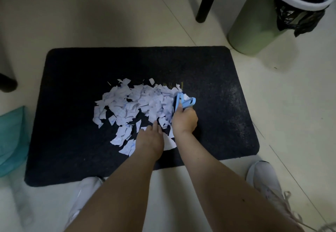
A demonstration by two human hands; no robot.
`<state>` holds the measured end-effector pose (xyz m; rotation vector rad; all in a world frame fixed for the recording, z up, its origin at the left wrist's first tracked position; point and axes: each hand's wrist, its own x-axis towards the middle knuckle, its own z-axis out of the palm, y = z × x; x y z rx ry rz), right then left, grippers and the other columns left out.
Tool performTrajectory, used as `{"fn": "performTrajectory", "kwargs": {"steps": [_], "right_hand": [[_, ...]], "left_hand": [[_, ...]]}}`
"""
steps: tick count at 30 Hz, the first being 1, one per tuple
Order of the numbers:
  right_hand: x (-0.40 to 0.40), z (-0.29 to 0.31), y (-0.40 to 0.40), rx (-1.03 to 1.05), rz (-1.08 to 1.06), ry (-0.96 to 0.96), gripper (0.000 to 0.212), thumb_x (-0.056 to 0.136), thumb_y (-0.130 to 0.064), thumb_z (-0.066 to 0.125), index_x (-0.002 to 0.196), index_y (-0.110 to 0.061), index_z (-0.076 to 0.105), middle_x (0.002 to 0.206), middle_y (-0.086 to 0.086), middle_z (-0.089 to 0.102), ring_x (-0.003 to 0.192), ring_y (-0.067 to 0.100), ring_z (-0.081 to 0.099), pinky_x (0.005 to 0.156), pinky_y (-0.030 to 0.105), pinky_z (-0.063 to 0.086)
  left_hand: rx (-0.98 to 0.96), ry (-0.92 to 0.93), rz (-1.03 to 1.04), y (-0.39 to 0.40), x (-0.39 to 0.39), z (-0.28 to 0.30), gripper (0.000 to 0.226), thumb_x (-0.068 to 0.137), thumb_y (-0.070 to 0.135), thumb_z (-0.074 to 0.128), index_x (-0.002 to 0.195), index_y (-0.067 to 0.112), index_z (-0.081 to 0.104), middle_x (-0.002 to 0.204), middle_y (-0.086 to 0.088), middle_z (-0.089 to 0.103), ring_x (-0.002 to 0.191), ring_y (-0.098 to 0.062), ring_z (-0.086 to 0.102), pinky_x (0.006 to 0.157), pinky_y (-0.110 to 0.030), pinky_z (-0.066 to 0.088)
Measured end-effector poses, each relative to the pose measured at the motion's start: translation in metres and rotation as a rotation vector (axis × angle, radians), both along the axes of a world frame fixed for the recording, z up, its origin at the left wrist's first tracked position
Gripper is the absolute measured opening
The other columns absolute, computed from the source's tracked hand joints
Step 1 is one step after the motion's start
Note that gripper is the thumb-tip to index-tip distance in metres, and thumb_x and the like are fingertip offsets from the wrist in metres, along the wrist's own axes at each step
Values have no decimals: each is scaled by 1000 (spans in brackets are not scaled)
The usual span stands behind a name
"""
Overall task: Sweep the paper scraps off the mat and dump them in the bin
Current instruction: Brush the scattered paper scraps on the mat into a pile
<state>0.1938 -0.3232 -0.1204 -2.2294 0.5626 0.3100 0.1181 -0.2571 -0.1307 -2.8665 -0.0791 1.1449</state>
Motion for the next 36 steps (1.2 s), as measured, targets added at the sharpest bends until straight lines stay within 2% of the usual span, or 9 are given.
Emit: {"fn": "performTrajectory", "kwargs": {"steps": [4, 8, 13, 19, 24, 27, 30, 32, 36], "right_hand": [[9, 6, 6, 113, 42, -35, 31, 97, -30, 47, 91, -3, 62, 88, 11, 67, 82, 25, 66, 76, 42, 56], [24, 16, -9, 41, 46, -92, 33, 97, -29, 48, 87, -1, 61, 75, 5, 60, 72, 22, 61, 63, 32, 50], [38, 16, -25, -185, 37, -144, 33, 99, -26, 44, 103, 3, 60, 95, 17, 67, 88, 31, 64, 69, 33, 45], [43, 6, -6, -262, 158, -53, 31, 100, -24, 41, 113, -1, 58, 107, 17, 65, 99, 32, 62, 70, 31, 38], [28, 0, 28, -118, 237, -54, 30, 99, -28, 44, 97, -3, 61, 89, 5, 62, 85, 24, 61, 66, 30, 40], [25, 0, 36, -5, 256, -85, 37, 98, -30, 46, 66, -10, 49, 63, -2, 49, 61, 18, 51, 60, 30, 40], [31, 7, 32, 1, 213, -129, 42, 97, -31, 47, 59, -14, 41, 59, -2, 46, 55, 15, 47, 53, 27, 39], [35, 11, 28, -43, 186, -152, 37, 98, -29, 46, 66, -10, 48, 63, -3, 48, 57, 15, 49, 52, 25, 37], [28, 8, 29, -180, 173, -125, 30, 99, -27, 43, 103, -2, 61, 89, 8, 63, 82, 23, 60, 65, 30, 41]], "left_hand": [[29, 2, 53, 12, 0, 4, 72, 98, 23, 39, 152, 1, -2, 160, -15, -7, 144, -29, 19, 114, -44, 26], [74, 21, 123, 30, -1, 11, 75, 97, 23, 42, 152, -1, -4, 159, -19, -8, 147, -31, 10, 119, -44, 20], [163, 81, 287, 51, -8, 6, 74, 98, 24, 40, 150, -5, -4, 157, -26, -6, 147, -39, 7, 118, -45, 22], [192, 231, 635, 84, -15, -10, 80, 97, 29, 44, 151, -3, -7, 157, -28, -4, 145, -43, 14, 117, -45, 23], [96, 315, 746, 89, -19, -17, 85, 94, 13, 49, 150, -1, -13, 158, -24, -1, 145, -38, 20, 116, -43, 25], [57, 331, 762, 88, -19, -19, 88, 92, 9, 51, 150, -1, -15, 158, -24, -1, 146, -36, 18, 115, -42, 26], [39, 343, 784, 90, -19, -21, 92, 91, 10, 54, 149, -1, -16, 158, -24, -2, 146, -37, 18, 114, -42, 27], [25, 348, 792, 92, -19, -21, 92, 91, 9, 54, 149, 0, -16, 158, -25, -2, 146, -37, 17, 115, -43, 26], [1, 350, 796, 94, -19, -23, 91, 92, 10, 53, 150, 0, -17, 158, -24, -3, 146, -36, 15, 116, -43, 24]]}}
